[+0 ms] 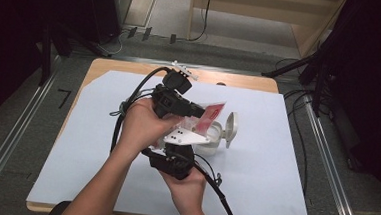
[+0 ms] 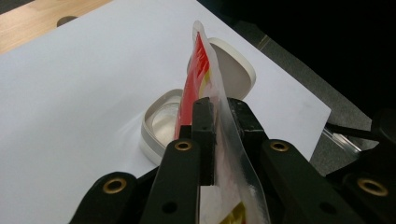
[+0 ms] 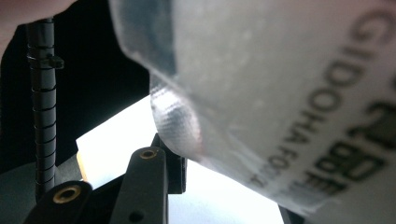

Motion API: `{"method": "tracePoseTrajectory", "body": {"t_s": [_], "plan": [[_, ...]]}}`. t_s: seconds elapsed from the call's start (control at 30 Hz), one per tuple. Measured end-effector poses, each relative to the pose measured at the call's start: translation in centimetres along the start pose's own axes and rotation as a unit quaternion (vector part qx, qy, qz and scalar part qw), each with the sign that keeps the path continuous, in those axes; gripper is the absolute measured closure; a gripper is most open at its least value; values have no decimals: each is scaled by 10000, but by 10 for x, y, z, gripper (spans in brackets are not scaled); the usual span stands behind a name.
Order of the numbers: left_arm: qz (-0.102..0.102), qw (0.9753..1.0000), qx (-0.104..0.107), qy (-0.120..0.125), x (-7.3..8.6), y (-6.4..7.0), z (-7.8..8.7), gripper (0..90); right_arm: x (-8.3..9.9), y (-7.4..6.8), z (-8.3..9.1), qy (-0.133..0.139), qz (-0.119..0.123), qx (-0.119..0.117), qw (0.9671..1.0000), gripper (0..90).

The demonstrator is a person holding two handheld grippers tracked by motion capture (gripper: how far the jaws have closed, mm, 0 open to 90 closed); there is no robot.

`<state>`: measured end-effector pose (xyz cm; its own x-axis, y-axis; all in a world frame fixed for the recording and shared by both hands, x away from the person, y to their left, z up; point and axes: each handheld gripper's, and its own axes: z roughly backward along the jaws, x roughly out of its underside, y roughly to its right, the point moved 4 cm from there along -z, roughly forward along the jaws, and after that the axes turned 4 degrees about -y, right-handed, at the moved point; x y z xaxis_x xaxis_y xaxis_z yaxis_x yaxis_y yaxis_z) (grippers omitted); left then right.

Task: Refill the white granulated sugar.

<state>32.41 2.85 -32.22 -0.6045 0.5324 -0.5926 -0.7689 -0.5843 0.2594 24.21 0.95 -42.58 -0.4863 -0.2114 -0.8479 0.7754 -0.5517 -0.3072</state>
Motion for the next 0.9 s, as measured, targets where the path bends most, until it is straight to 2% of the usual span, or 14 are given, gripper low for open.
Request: {"method": "tracePoseTrajectory", "body": {"t_s": [0.9], "plan": [[-15,10000,23,-28,1,1,-1,823,2,-1,0,32,-19,4,10000,642]]}}
